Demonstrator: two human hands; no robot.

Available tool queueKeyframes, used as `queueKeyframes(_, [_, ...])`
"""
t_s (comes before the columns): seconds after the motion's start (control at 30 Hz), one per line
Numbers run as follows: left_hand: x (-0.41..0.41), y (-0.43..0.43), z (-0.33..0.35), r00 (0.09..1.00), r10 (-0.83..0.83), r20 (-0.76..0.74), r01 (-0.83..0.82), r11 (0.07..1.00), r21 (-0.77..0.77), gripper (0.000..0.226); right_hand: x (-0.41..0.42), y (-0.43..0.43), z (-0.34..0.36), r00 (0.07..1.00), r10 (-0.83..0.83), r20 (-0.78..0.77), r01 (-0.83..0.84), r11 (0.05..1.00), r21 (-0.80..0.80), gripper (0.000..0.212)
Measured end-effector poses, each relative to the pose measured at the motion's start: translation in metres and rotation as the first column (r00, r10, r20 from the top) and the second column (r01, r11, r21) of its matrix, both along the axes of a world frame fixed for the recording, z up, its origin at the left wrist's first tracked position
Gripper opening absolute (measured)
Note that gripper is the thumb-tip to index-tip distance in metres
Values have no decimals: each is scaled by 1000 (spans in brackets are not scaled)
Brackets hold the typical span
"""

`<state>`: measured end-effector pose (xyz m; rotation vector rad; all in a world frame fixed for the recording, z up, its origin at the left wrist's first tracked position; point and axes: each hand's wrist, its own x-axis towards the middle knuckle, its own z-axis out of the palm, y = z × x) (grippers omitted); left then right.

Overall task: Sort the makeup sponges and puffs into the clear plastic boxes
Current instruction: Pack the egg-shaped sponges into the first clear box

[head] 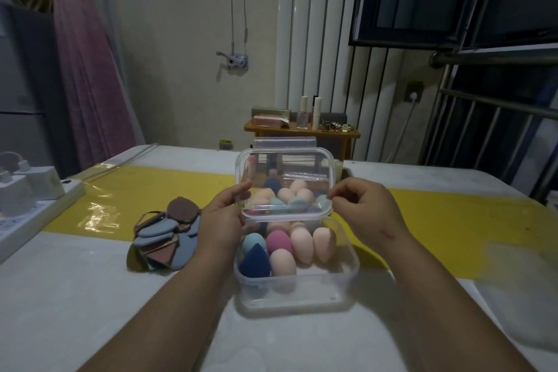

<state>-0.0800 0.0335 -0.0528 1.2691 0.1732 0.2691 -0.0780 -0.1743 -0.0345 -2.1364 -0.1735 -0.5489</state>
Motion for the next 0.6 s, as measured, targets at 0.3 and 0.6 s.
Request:
queueKeyframes(0.3, [-4,-1,2,1000,-10,-1,10,1000,13,54,23,-21,-22,977,-191,-94,168,963,-209,25])
queueKeyframes(0.6, [0,1,0,1000,-12,-7,13,999,38,59,58,-31,-62,930,-187,-318,9,874,-487,65])
